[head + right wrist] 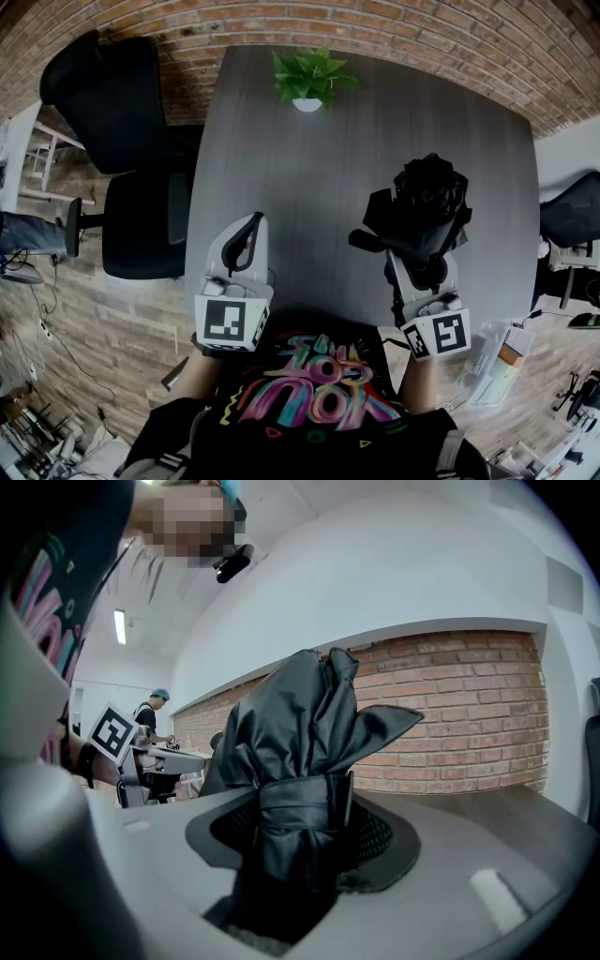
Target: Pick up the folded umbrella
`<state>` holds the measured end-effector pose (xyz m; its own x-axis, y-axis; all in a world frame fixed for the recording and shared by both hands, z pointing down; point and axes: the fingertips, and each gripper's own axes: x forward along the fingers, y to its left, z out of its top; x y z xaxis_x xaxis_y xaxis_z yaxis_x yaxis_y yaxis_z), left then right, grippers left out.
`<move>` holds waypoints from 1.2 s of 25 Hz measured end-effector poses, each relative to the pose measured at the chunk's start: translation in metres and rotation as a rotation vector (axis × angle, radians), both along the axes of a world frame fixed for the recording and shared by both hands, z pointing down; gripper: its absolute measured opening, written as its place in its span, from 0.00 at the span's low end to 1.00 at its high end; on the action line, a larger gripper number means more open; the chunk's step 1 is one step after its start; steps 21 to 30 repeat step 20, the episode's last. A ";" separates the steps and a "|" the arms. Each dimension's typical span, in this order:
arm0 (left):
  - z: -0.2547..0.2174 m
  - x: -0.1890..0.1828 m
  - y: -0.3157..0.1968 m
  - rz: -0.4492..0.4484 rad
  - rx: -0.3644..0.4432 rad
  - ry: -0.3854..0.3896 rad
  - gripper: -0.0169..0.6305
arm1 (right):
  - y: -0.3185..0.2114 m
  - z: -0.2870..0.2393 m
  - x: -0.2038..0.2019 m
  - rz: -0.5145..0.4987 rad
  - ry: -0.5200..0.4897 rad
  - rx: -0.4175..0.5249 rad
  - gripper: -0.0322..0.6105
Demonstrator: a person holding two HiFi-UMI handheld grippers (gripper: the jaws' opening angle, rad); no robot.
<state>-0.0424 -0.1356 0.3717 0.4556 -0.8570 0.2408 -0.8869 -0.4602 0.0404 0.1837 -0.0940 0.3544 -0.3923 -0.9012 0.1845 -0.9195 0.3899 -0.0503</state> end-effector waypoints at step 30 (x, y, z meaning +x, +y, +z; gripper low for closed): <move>0.000 0.001 0.001 -0.003 0.000 0.008 0.03 | 0.000 0.002 0.001 0.008 0.000 -0.006 0.41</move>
